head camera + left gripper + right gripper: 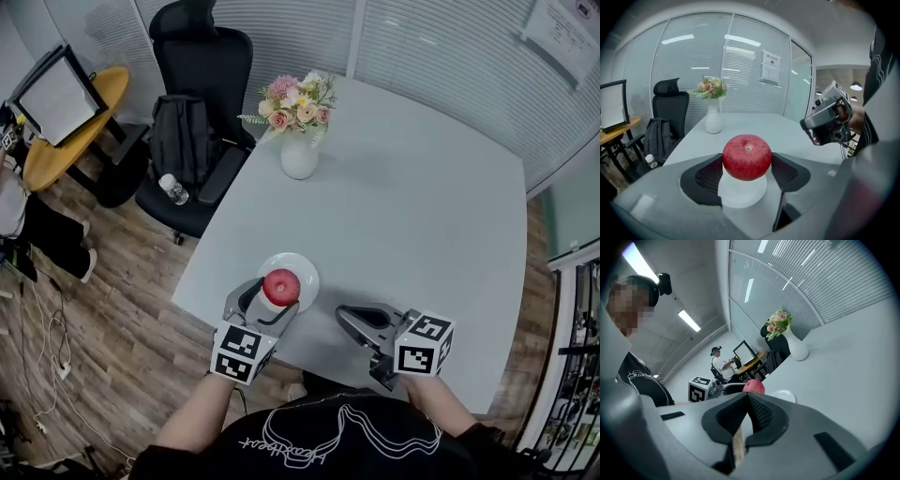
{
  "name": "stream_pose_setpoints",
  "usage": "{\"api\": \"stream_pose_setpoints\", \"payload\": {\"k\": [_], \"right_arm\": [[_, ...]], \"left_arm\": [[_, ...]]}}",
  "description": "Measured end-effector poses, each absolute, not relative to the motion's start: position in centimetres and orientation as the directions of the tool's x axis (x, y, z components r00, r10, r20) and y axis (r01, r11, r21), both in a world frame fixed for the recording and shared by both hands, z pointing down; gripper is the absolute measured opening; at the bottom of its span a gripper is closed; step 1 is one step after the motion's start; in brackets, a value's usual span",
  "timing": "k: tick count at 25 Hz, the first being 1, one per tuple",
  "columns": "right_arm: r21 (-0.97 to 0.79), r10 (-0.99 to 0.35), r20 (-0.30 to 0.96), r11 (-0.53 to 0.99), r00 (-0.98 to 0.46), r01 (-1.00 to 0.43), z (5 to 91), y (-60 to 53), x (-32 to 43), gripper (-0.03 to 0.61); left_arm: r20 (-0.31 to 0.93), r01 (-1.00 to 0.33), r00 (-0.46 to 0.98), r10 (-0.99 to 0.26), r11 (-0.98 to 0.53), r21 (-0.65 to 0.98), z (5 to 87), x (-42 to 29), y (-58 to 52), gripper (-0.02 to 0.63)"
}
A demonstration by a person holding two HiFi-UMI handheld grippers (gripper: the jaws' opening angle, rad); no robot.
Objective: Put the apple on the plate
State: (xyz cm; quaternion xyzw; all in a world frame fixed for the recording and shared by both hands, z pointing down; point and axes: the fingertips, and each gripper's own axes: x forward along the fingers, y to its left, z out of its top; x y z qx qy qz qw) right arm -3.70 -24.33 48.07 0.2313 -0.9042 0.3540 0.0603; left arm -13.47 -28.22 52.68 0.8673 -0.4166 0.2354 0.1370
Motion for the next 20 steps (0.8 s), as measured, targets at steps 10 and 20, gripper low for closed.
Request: {"api": "stream_pose_setpoints", "payload": {"k": [10, 20], "right_arm": [[-0.642, -0.376, 0.298, 0.601, -0.877, -0.476, 50.2, -25.4, -2.4, 0.008], [-0.656, -0.378, 0.325, 0.57, -0.867, -0.495, 51.9, -26.4, -1.7, 0.008]], "left_arm": [[0.574, -0.801, 0.519, -0.634, -0.595, 0.067, 57.3, -13.5, -30.2, 0.333], [0.606, -0.787, 0.516, -0.606, -0.614, 0.057, 60.0, -13.3, -30.7, 0.333]]}}
